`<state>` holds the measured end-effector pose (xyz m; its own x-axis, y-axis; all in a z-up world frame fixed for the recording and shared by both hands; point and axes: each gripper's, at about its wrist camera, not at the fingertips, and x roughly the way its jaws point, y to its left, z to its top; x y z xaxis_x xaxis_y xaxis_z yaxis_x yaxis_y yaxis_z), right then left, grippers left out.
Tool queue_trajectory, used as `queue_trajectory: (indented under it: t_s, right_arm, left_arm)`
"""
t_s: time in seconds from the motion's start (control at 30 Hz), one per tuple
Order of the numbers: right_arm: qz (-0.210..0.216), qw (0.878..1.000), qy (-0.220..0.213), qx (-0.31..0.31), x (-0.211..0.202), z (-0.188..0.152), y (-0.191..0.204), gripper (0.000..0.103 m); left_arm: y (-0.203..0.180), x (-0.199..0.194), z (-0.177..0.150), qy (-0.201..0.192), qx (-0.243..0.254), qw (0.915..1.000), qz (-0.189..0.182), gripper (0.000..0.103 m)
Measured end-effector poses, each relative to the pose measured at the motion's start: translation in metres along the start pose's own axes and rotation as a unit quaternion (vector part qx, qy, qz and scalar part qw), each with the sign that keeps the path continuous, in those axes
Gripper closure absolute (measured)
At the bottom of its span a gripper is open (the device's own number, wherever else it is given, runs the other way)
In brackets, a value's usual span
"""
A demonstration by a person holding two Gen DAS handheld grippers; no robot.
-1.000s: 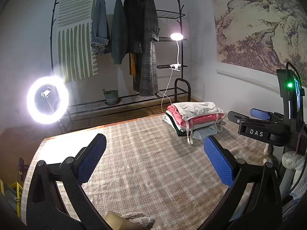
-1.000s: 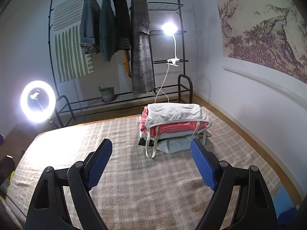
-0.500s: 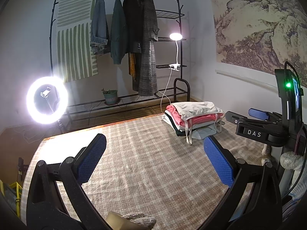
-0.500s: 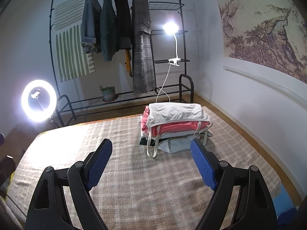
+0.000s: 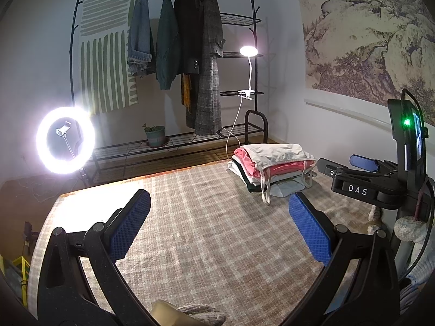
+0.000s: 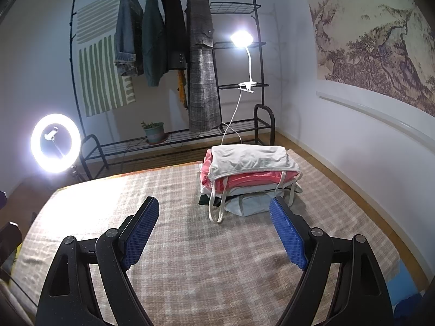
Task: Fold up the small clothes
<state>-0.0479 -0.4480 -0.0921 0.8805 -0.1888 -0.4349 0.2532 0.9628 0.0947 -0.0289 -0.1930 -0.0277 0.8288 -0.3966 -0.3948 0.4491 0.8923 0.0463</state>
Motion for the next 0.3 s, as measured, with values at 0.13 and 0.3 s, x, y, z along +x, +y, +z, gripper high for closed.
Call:
queue_trajectory:
  t_s: [0.13, 0.3]
  right_arm:
    - [0.0, 1.0, 0.001, -0.002, 0.0007, -0.0009, 0.0008, 0.019]
    - [0.001, 1.0, 0.002, -0.002, 0.0005, -0.0014, 0.0007, 0.019]
  left_arm:
    - [0.0009, -0.0001, 0.0002, -0.002, 0.001, 1.0, 0.001, 0.0]
    - [-0.0068, -0.0038, -0.0011, -0.01, 0.004, 0.9999, 0.007, 0.0]
